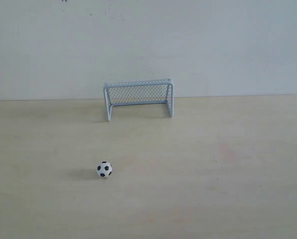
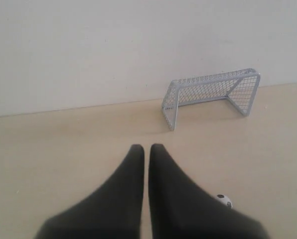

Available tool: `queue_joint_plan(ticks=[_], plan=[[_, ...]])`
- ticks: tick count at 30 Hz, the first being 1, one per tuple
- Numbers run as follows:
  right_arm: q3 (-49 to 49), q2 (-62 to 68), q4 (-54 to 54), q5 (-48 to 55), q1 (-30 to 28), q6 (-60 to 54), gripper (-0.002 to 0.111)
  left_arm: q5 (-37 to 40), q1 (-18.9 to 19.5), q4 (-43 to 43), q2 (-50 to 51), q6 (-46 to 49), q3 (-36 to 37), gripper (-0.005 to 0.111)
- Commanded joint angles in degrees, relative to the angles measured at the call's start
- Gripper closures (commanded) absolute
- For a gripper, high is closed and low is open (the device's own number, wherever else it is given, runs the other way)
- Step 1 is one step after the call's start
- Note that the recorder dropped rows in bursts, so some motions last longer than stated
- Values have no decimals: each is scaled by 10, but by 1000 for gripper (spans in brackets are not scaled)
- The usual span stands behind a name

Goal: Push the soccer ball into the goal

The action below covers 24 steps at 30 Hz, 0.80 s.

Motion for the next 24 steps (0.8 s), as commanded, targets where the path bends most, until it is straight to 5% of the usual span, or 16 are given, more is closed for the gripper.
queue_joint_plan(ticks=[1,6,9,13,20,24], plan=[[-1,-3,1,-6,2,0,108,-22,1,-4,6,-6,-5,102],[-1,-3,1,-6,2,0,108,-133,1,56,20,52,-12,102],[-1,-3,1,-6,2,0,108,-86,1,76,39,71,-58,102],[-1,-3,1,-6,2,0,108,36,1,83,87,86,-132,102],[-1,-3,1,-6,2,0,108,354,0,96,219,289,-234,102],[-1,-3,1,-6,2,0,108,439,0,94,301,333,-272,102]])
